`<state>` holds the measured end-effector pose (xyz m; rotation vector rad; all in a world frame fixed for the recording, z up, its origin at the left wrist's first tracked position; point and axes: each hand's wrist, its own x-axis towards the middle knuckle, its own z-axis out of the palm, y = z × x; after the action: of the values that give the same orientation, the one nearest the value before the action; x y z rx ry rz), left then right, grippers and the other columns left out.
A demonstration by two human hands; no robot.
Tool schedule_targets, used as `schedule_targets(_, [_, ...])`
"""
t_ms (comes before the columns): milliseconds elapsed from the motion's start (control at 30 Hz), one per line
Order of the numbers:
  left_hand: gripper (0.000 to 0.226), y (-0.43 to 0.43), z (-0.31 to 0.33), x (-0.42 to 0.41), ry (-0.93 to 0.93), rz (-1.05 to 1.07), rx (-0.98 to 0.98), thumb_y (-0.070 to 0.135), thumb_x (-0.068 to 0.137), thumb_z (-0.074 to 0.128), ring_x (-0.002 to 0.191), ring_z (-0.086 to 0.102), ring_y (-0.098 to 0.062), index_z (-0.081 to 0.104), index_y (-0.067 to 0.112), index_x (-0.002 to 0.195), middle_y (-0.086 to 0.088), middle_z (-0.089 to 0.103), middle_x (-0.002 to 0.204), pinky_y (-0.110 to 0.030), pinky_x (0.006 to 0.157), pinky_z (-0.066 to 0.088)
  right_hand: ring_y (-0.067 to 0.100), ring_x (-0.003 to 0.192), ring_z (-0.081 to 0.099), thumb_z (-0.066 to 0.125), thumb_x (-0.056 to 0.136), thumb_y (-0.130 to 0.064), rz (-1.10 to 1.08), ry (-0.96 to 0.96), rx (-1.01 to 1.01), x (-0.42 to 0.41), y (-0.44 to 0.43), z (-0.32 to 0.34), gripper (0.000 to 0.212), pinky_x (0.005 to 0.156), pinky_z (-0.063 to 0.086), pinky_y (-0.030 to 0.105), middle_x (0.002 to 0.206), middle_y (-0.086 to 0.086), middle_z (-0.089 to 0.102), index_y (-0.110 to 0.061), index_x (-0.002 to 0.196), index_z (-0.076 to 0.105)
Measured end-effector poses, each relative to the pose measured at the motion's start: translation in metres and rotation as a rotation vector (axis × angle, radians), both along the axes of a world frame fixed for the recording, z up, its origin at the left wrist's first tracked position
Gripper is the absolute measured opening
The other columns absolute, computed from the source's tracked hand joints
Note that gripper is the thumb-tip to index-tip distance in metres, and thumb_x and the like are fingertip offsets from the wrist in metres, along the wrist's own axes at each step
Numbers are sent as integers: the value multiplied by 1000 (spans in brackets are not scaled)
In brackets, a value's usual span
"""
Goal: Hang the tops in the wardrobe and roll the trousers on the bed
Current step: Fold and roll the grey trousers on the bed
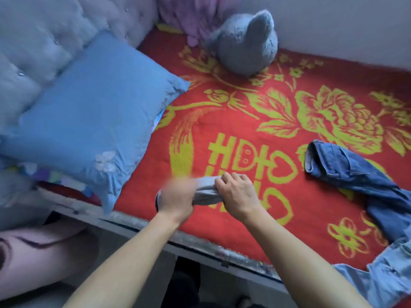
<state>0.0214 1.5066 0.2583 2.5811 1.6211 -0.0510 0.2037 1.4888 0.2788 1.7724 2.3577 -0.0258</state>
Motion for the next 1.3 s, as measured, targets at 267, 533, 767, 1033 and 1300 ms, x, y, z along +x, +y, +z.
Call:
schedule_targets(267, [26,-153,106,-39,-33,341,340,14,60,77,100,59,-34,69,20,84,-8,63,109,-47,83,49,25,74,64,76,63,-17,231,136,183,-35,-102,89,31,64,50,36,84,1,63,-21,91,64])
schedule_targets(533, [49,-332,150,-79,18,685,114,18,70,64,105,64,-20,64,30,117,7,68,111,-36,85,52,22,106,55,60,90,-35,533,268,87,-91,-220,115,34,80,44,34,115,-2,52,-27,121,48])
schedule_targets(767, [58,-450,193,-142,98,792,196,9,76,53,107,63,-19,54,33,129,10,65,116,-35,79,54,22,111,56,63,86,-34,715,284,136,-165,-310,169,41,77,49,37,120,-2,53,-28,124,49])
schedule_targets(1033, [59,-596,285,-270,283,795,423,20,80,72,105,64,-21,50,25,134,3,63,123,-38,78,56,21,108,56,73,81,-38,891,278,363,-309,-427,272,54,71,45,33,120,-1,51,-27,127,46])
schedule_targets(1300, [39,-763,472,-425,536,854,801,9,82,60,101,67,-26,62,17,120,-2,68,113,-39,69,56,23,87,61,67,76,-41,1063,481,764,-480,-574,443,37,49,32,32,98,-1,55,-19,100,50])
